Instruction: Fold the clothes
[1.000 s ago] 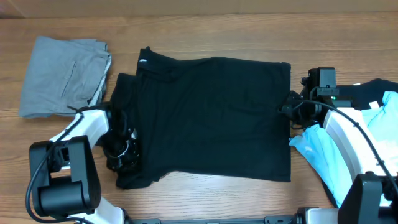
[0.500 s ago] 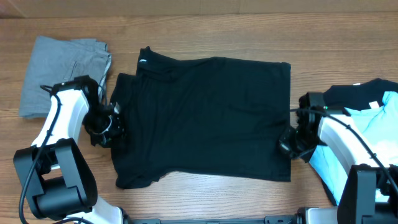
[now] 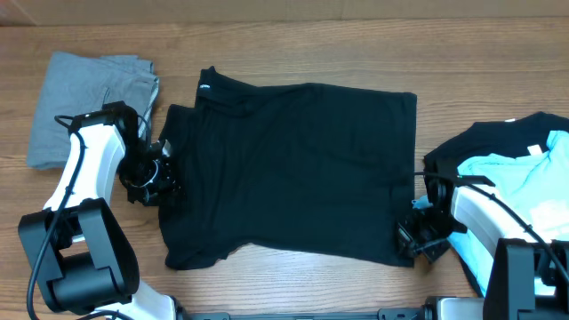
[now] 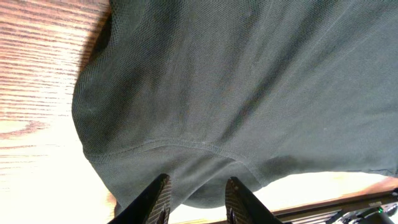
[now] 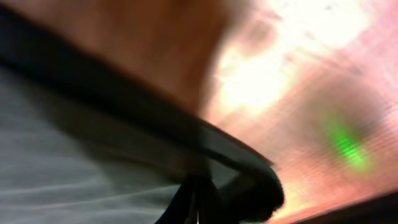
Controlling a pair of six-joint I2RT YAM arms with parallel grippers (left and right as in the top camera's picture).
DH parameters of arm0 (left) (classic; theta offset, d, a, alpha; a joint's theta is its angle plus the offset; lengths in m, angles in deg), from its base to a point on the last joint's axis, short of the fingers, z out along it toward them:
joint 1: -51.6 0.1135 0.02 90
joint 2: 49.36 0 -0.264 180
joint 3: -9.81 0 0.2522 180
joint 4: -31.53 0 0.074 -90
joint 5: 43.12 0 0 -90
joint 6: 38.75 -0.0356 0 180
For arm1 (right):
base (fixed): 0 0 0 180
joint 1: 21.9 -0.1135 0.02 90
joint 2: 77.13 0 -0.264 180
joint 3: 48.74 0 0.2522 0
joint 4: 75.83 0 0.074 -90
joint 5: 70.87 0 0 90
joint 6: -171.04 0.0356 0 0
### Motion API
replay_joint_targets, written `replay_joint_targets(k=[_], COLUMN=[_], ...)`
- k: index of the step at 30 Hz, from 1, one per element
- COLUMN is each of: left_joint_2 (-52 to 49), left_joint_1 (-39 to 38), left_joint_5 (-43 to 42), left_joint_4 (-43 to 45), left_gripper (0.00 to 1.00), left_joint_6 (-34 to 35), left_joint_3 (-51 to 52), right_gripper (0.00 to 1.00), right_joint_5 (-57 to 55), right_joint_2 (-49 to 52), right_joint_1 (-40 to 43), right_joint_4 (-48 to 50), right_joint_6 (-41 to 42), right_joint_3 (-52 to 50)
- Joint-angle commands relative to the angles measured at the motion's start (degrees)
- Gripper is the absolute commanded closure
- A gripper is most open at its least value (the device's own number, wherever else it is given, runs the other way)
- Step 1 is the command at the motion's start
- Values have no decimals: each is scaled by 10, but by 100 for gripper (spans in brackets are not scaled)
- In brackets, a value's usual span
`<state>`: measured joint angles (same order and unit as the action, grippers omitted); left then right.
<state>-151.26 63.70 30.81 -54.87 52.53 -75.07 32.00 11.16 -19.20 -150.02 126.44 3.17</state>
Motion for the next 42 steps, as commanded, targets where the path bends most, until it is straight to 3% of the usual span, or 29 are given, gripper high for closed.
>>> replay_joint_targets(k=[1, 7, 12, 18, 22, 28, 33, 42], left_joint_2=[-4, -4, -4, -4, -4, -4, -4, -4], left_joint_1=[-1, -2, -2, -2, -2, -2, -2, -2], left_joint_5=[-5, -5, -9, -28, -35, -35, -35, -48], left_joint_4=[3, 3, 3, 11, 15, 25, 26, 37], left_gripper=[66, 64, 65, 64, 64, 62, 61, 60], left_joint_6=[-15, -17, -27, -30, -31, -41, -41, -39], left_joint_3=[-10, -10, -10, -10, -10, -10, -10, -10], right_gripper=[96, 96, 96, 94, 93, 96, 96, 96], right_joint_5=[-32, -31, -23, -23, -39, -33, -22, -125], right_joint_2=[8, -35, -111, -127, -74, 90, 180, 342], right_joint_1=[4, 4, 4, 4, 4, 4, 4, 5], right_joint_4=[-15, -16, -19, 121, 239, 394, 452, 597], right_joint_6=[21, -42, -106, -112, -92, -67, -61, -46], right_joint_3=[-16, 15, 126, 203, 199, 200, 200, 212])
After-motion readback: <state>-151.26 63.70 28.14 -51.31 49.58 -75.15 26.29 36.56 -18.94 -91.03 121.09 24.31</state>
